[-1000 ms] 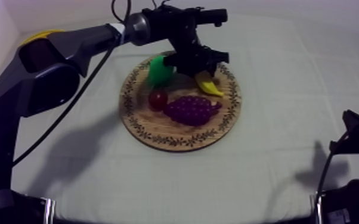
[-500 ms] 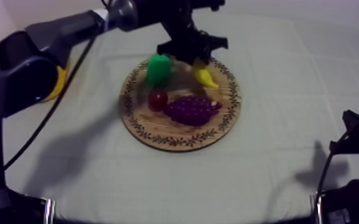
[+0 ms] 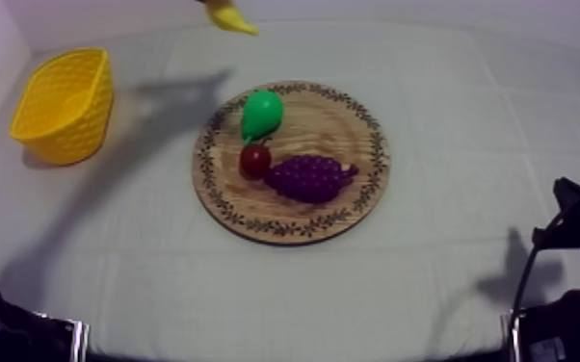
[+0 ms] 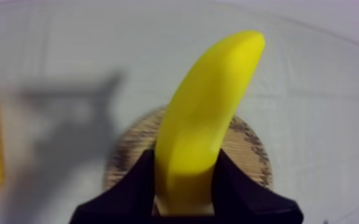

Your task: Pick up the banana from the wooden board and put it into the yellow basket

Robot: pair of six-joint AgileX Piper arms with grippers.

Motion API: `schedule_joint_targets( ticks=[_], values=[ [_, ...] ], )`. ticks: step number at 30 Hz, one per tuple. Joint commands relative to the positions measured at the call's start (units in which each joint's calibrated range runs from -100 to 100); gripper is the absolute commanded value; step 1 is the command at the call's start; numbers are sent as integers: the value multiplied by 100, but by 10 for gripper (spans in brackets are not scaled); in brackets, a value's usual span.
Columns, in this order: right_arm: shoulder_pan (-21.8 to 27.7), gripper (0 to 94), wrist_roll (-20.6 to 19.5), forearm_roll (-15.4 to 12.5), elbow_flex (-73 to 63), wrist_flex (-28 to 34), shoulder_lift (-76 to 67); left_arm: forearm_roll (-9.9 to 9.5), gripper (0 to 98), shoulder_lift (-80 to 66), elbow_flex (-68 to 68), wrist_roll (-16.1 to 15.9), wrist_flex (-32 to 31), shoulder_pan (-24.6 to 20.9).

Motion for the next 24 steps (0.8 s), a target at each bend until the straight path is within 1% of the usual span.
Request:
schedule_joint_targets(
  ticks=[1, 4, 13, 19, 24],
  values=[
    [0, 6, -2, 1, -3, 4, 4, -33, 263, -701, 733, -73, -130, -401],
    [0, 6, -2, 1, -3, 4, 4, -57, 263, -991, 1477, -185, -456, -798],
    [0, 6, -2, 1, -3, 4, 4, -43, 237, -1413, 3612, -612, -1816, -1929],
    [0, 6, -2, 1, -3, 4, 4, -23, 234, -1547, 4445, -882, -2423, -2570],
    [0, 6, -2, 1, -3, 4, 4, -9, 234, -1516, 4788, -1166, -2979, -2948]
  ],
)
